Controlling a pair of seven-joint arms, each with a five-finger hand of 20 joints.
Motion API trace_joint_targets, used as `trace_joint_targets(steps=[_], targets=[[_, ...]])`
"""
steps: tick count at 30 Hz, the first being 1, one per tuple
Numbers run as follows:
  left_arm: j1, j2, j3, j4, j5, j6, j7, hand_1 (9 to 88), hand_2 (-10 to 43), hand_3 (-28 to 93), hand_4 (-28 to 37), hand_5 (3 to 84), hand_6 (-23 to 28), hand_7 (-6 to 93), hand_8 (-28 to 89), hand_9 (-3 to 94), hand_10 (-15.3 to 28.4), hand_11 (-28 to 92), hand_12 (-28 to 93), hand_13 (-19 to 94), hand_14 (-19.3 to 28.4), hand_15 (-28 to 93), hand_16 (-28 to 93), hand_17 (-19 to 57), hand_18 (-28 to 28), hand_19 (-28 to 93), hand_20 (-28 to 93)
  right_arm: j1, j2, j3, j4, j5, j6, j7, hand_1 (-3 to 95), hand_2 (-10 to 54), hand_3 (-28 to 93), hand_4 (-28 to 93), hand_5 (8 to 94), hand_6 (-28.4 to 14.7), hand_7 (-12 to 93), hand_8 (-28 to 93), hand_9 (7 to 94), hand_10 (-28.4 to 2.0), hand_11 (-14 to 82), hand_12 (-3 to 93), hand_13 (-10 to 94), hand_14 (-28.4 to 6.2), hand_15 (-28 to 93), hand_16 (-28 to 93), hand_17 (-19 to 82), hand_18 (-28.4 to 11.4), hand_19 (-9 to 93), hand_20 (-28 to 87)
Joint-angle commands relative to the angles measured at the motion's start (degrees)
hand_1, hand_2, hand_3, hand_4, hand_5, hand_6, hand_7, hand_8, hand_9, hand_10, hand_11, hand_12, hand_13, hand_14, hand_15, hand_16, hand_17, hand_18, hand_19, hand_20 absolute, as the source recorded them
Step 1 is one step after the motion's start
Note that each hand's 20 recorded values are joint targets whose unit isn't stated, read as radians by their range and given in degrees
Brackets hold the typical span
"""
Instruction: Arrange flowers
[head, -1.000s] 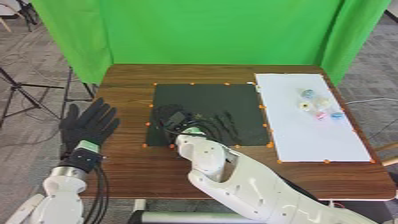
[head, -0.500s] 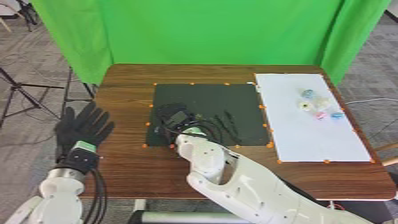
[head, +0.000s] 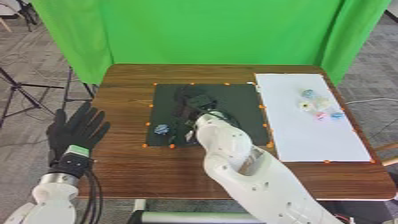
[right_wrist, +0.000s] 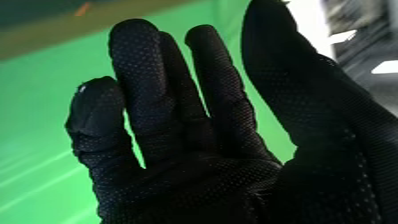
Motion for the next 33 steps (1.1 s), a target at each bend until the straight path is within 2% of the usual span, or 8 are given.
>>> trace_joint_targets(steps=[1,3,5,8,17,21,23,33], targets=[[2.8,-0.03,-1.62,-1.46,0.50,0.55,1.89,26.6,7.9,70,-28.3,33.0,7.4,16.1,-10,25.0,13.3,20,11,16,13.0,31,-7,-6.6,12.0,30,9,-3.7,14.0,18.0,-3.5,-1.3,2.4,5.4,42.1,-9.5,78,-28,54.6,-6.2,17,-11,52.8,-18.2,15.0,17.4,51,-16.0,60,27,31,-23.5,85,38],[3.4,0.12,-2.05,-1.71,0.27,0.54,2.24,26.6,7.9,70,-28.3,33.1,7.3,16.1,-10,25.1,13.2,20,11,16,12.9,31,-7,-6.6,12.0,30,9,-6.4,17.1,22.1,-3.6,-3.4,1.9,4.9,41.8,-9.5,78,-28,54.5,-6.2,17,-11,52.8,-18.3,15.0,17.5,50,-15.9,59,26,31,-23.4,84,38],[4.3,0.29,-2.46,-2.53,0.23,2.73,2.97,26.5,8.1,70,-28.3,33.1,7.2,16.0,-10,25.1,13.2,20,11,16,12.9,31,-7,-6.6,12.0,30,9,-8.7,17.7,26.5,-4.1,-0.9,-1.6,8.7,41.7,-9.5,78,-28,54.2,-6.0,17,-11,52.9,-17.8,14.9,17.5,50,-15.9,59,26,31,-23.4,84,38],[6.0,-0.19,-3.15,-2.86,-0.61,2.01,3.99,26.5,8.3,70,-28.3,32.2,6.9,16.1,-10,24.9,13.3,20,11,16,13.1,32,-7,-6.6,12.0,30,9,-11.9,19.0,30.3,-3.3,-0.4,0.9,10.4,41.0,-9.5,78,-28,52.6,-6.3,16,-11,53.0,-17.5,14.8,17.6,50,-15.8,60,26,30,-23.5,84,39],[8.0,0.30,-3.30,-3.86,-1.36,3.46,6.90,26.4,8.8,70,-28.3,30.2,6.6,16.6,-10,24.1,13.1,20,11,17,13.4,33,-7,-6.6,12.1,30,9,-20.1,23.4,37.7,-4.9,-0.8,-4.2,10.9,41.0,-9.5,79,-28,49.7,-7.4,15,-10,45.7,-18.4,12.6,17.2,45,-16.9,59,24,29,-23.7,84,40],[6.1,0.68,-2.19,-3.10,-1.49,4.85,6.38,26.4,9.0,70,-28.3,29.6,6.5,17.3,-11,23.6,13.1,20,11,17,13.4,33,-7,-6.5,12.0,30,9,-22.3,23.8,39.5,-5.2,0.4,-5.7,10.3,41.7,-9.5,79,-28,47.7,-6.8,15,-10,43.3,-16.7,11.4,16.7,43,-16.5,58,22,28,-23.6,83,41],[5.6,1.26,-1.88,-2.72,-1.05,3.13,6.45,26.4,9.0,70,-28.3,29.7,6.5,17.5,-11,23.7,13.1,20,11,17,13.4,33,-7,-6.5,12.0,30,9,-22.4,23.9,39.4,-4.9,0.5,-5.6,10.0,42.4,-9.5,79,-28,47.3,-6.6,15,-10,42.8,-16.2,11.3,16.5,43,-16.4,58,22,28,-23.6,83,41],[3.6,1.69,-0.46,-2.39,0.02,2.89,5.43,26.5,9.3,70,-28.3,30.6,6.7,17.9,-11,23.7,13.0,21,11,17,13.3,33,-8,-6.4,11.9,30,9,-21.2,24.3,38.2,-2.2,0.8,-4.5,8.6,46.8,-9.5,81,-28,46.6,-5.7,16,-11,41.9,-13.3,11.4,15.0,44,-15.1,58,21,29,-23.3,83,41]])
